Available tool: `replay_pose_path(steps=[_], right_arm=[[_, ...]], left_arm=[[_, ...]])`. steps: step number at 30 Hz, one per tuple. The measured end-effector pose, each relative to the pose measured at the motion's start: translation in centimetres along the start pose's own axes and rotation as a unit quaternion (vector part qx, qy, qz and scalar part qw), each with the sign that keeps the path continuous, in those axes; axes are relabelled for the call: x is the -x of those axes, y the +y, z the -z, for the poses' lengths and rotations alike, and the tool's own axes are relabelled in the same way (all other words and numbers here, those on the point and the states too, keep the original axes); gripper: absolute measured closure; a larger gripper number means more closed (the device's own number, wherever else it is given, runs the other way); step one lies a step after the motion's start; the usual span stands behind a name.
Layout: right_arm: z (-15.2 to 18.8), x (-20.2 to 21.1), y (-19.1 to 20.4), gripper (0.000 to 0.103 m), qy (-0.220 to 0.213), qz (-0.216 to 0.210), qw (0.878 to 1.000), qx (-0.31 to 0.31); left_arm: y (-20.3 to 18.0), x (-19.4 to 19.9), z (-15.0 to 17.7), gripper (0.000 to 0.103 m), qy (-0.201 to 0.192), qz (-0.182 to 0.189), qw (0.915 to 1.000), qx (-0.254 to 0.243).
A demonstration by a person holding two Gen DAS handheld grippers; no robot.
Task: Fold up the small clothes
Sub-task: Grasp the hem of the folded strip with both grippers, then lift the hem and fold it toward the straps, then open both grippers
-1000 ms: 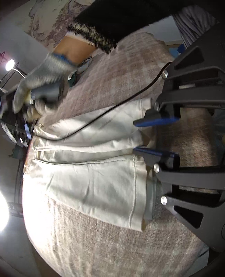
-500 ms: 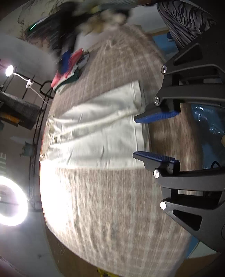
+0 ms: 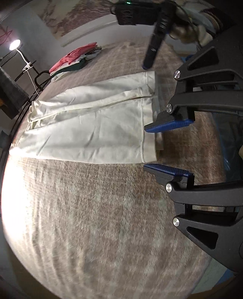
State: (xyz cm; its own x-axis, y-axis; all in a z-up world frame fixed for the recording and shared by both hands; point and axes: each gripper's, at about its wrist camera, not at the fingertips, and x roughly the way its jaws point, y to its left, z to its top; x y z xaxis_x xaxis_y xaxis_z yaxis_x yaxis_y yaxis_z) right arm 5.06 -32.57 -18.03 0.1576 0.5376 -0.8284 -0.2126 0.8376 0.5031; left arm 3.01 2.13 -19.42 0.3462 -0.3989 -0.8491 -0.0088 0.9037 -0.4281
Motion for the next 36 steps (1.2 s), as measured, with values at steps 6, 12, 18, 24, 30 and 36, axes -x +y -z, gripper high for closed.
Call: replay_pose_path(steps=[6,12,18,24,30,36], right_arm=[[0.3,-2.2,-0.2,0.085,0.025,-0.005,1.0,0.009],[0.7,-2.0,-0.3,0.101,0.016,-0.032,0.999,0.012],[1.1,0.5,-1.5,0.101,-0.009,-0.068,0.998,-0.007],[1.1,-1.9,-1.5,0.101,0.021,-0.043,0.999,-0.011],[0.2,-0.8,-2.3,0.101,0.008,-0.082,0.996,-0.036],[-1.4,0.7,-2.9,0.101,-0.012,-0.109,0.993,-0.051]], left_arm=[[0.4,-1.1,-1.0,0.082,0.007,0.013,0.9996,0.024],[-0.5,-0.6,-1.2,0.102,-0.01,0.004,0.9999,0.011],[-0.4,-0.4,-0.5,0.102,-0.009,0.0,1.0,-0.001],[-0.7,-1.0,-0.5,0.102,-0.007,-0.011,0.9999,-0.006],[-1.0,0.4,-1.5,0.102,-0.015,0.008,0.9998,0.005],[-1.8,1.9,-4.2,0.102,-0.039,0.019,0.999,0.008]])
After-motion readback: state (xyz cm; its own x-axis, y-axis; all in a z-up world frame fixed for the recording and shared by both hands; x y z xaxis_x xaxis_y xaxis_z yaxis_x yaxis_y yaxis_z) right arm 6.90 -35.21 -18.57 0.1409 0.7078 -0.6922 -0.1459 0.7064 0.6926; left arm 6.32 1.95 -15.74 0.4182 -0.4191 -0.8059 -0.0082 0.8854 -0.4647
